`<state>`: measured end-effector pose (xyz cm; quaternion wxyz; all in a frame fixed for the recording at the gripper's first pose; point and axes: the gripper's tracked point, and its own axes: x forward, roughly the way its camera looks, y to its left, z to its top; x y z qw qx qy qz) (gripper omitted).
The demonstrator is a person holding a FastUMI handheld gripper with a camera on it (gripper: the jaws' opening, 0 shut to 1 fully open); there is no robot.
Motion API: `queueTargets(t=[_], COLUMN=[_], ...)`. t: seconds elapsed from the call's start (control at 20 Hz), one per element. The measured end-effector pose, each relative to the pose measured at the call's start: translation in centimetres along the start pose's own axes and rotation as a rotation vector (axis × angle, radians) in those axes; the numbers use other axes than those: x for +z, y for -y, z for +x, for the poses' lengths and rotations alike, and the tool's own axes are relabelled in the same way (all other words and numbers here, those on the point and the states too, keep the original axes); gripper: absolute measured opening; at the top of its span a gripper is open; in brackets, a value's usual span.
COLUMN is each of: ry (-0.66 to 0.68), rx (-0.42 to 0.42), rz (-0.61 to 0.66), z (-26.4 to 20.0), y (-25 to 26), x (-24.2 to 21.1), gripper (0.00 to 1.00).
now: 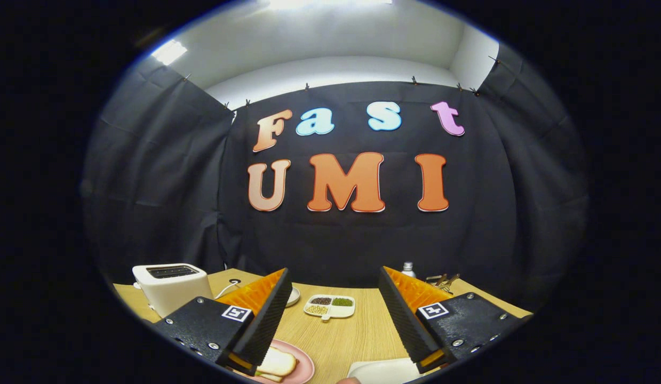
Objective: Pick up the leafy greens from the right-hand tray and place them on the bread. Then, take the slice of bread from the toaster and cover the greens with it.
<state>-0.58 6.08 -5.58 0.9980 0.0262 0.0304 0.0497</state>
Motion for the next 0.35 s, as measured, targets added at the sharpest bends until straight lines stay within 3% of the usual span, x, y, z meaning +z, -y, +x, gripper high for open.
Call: queueTargets(t=[0.35], ry=[0.028], rx=[-0.006], rz=[-0.004], z=[-0.40], y=[-0.88], x=[1.01], gripper=[0.98])
